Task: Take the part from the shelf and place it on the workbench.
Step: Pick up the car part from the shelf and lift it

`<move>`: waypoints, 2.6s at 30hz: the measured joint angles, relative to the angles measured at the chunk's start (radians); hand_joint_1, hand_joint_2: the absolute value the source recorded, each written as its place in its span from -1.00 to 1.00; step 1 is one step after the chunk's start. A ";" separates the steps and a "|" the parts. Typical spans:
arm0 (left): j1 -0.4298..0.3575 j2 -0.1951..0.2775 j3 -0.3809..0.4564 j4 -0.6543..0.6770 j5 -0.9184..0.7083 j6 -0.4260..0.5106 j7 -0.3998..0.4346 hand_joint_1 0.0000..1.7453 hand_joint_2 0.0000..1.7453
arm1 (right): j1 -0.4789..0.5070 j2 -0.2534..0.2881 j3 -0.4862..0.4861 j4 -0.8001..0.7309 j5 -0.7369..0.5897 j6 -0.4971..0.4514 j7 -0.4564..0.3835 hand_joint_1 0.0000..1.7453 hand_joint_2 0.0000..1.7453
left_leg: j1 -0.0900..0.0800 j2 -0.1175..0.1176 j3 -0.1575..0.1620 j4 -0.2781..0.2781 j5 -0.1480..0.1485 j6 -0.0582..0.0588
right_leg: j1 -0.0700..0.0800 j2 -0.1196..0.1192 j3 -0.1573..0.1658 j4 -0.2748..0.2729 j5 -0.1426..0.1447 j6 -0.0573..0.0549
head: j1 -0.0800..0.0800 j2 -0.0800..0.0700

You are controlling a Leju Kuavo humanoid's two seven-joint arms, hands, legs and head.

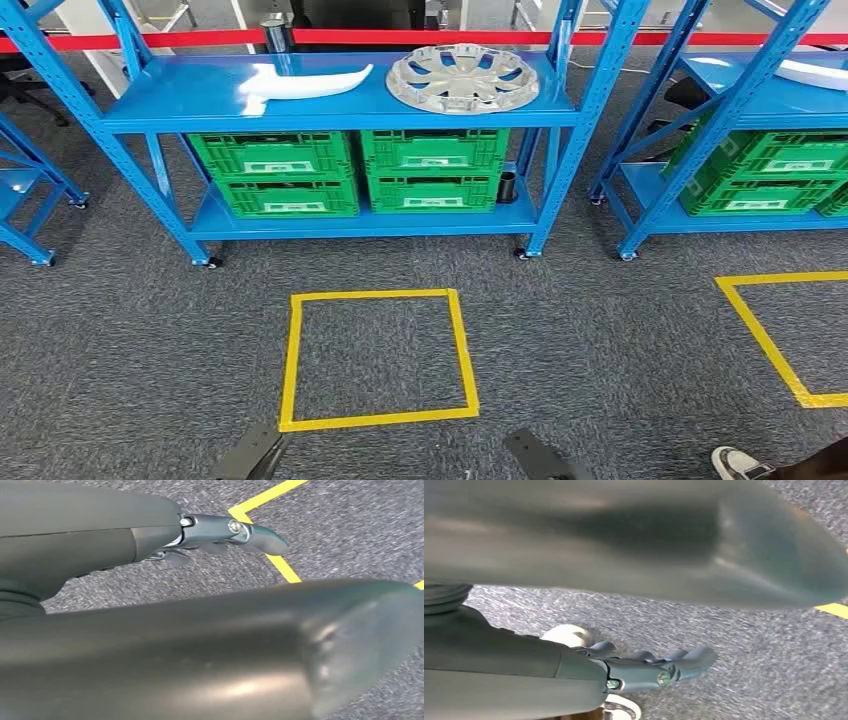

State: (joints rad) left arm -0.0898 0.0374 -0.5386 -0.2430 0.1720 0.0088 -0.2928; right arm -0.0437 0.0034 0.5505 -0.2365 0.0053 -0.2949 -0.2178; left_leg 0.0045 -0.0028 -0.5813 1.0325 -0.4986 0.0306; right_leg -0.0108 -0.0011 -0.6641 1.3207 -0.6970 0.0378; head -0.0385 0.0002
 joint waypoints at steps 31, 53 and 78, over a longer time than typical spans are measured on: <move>-0.012 -0.005 0.000 -0.003 0.024 0.003 0.020 -1.00 -1.00 | -0.015 -0.005 0.026 -0.016 0.026 0.013 0.027 -1.00 -1.00 | 0.001 -0.004 0.005 -0.011 0.008 -0.003 | 0.000 0.002 0.021 -0.059 0.038 -0.001 | -0.003 0.000; -0.013 -0.007 0.000 -0.002 0.051 0.011 0.019 -1.00 -1.00 | -0.045 -0.011 0.026 -0.027 0.057 -0.002 0.030 -1.00 -1.00 | -0.005 0.021 -0.021 0.023 0.026 -0.041 | 0.001 -0.019 0.147 -0.293 0.147 -0.038 | -0.007 0.000; -0.014 0.001 0.002 -0.002 0.064 0.018 -0.010 -1.00 -1.00 | -0.054 -0.010 0.028 -0.035 0.072 0.012 0.044 -1.00 -1.00 | 0.000 -0.007 -0.118 0.271 -0.121 -0.064 | -0.003 -0.010 0.101 -0.295 0.188 -0.060 | -0.009 0.000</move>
State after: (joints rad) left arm -0.1035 0.0382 -0.5364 -0.2455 0.2364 0.0267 -0.3025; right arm -0.0979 -0.0063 0.5788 -0.2720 0.0775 -0.2831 -0.1740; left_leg 0.0050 -0.0096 -0.6997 1.3038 -0.6195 -0.0335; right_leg -0.0133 -0.0109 -0.5636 1.0259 -0.5086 -0.0218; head -0.0473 0.0000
